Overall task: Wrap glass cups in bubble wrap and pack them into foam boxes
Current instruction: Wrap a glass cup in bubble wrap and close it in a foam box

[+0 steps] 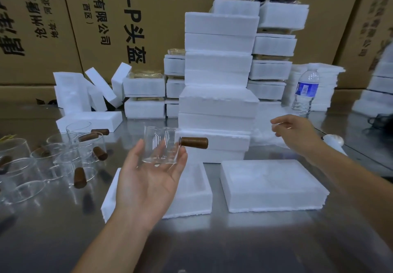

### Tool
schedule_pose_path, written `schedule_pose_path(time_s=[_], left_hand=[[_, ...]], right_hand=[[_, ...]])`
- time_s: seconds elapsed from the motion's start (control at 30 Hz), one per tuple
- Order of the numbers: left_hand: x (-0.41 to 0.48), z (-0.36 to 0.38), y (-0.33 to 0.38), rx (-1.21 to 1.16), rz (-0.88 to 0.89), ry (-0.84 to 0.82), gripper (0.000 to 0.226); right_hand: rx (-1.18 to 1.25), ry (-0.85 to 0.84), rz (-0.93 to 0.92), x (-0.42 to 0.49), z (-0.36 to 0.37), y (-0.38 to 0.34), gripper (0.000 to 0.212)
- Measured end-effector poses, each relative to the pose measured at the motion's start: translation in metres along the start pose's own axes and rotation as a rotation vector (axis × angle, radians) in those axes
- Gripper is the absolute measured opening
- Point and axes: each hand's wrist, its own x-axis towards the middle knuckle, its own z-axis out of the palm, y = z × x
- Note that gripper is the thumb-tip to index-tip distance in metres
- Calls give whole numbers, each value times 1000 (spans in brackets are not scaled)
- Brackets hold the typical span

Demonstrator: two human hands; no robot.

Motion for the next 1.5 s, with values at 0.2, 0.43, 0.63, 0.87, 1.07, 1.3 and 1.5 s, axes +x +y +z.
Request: schedule_pose_path(time_s=[0.2, 0.43, 0.63, 0.87, 1.07, 1.3, 1.5], left_hand=[[-1, 3, -2, 35, -2, -20, 36], [-1, 6, -2, 20, -31, -50, 34], [-1, 7, -2, 25, -29, -44, 35], [-3, 7, -2, 32, -19, -44, 36], [-4, 10, 2, 21, 21, -42, 42], [-9, 15, 7, 6, 61, -36, 44], [-10, 11, 16, -102, 67, -24, 33]], right_hand=[[-518, -64, 110, 43, 9, 54, 34], [-750, -216, 199, 54, 18, 77, 50], [-803, -133, 137, 49, 12, 67, 13], [-683, -42, 177, 38, 7, 51, 16], [-139, 332, 83, 31, -13, -8, 24], [324, 603, -200, -18, -28, -103, 26], [302, 282, -749, -76, 8, -126, 9]])
